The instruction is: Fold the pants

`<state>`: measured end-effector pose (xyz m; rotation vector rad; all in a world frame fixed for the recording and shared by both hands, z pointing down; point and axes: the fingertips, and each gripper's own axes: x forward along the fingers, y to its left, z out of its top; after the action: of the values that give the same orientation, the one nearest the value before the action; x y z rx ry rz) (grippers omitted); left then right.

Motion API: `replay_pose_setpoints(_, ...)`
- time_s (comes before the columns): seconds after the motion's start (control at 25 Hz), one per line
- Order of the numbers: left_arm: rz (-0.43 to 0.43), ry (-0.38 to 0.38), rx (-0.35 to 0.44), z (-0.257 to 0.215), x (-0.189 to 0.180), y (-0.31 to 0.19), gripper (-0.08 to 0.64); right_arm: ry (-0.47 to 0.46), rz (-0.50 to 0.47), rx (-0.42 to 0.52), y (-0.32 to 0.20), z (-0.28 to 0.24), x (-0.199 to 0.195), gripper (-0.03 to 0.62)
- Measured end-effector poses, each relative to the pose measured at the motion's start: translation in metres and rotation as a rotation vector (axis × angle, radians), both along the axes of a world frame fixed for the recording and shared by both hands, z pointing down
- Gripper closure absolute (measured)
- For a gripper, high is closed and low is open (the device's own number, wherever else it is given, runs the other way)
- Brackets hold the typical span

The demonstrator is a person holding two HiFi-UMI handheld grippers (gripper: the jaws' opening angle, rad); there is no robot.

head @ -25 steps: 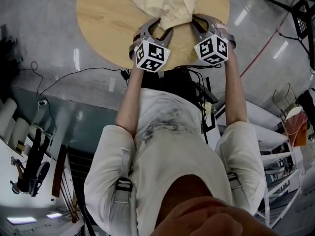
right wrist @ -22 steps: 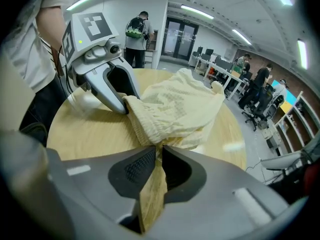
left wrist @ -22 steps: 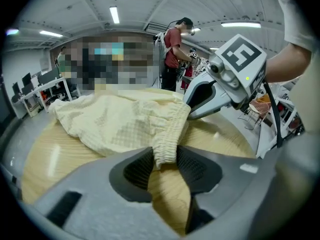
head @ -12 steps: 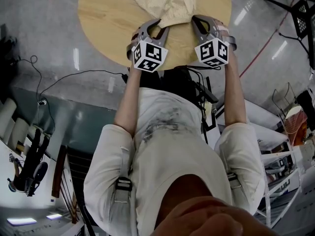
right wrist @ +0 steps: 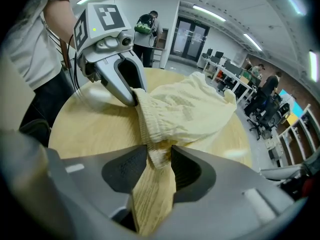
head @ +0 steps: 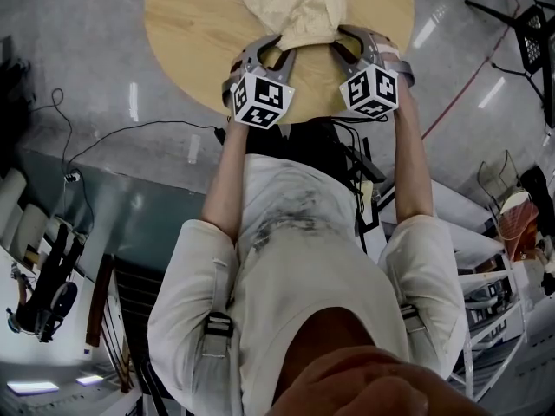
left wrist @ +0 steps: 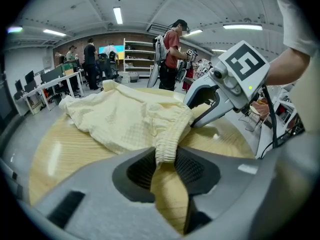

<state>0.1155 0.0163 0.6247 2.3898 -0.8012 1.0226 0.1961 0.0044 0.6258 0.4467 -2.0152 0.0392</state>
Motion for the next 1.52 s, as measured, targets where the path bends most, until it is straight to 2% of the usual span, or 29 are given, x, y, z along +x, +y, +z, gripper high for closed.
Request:
replay_pose_setpoints(0.32,-0.017,0.007,0.009,-0.007,-0.008,0.000,0.437,-0.001,-0.011,0.001,-0.001,-0.001,-0.009,0.501)
replay_pose_setpoints(0.84,0.009,-0.006,0.029,-0.031,-0.042,0.015,0.437,-0.059,-0.017,-0.019,0.028,-0.031,-0.042,0.509)
replay_pose_setpoints(1.52,0.053,-0.008,0.024,-0.075,-0.059,0.050,0.439,-0.109,-0.074,-0.039,0.074,-0.079,-0.061,0.509)
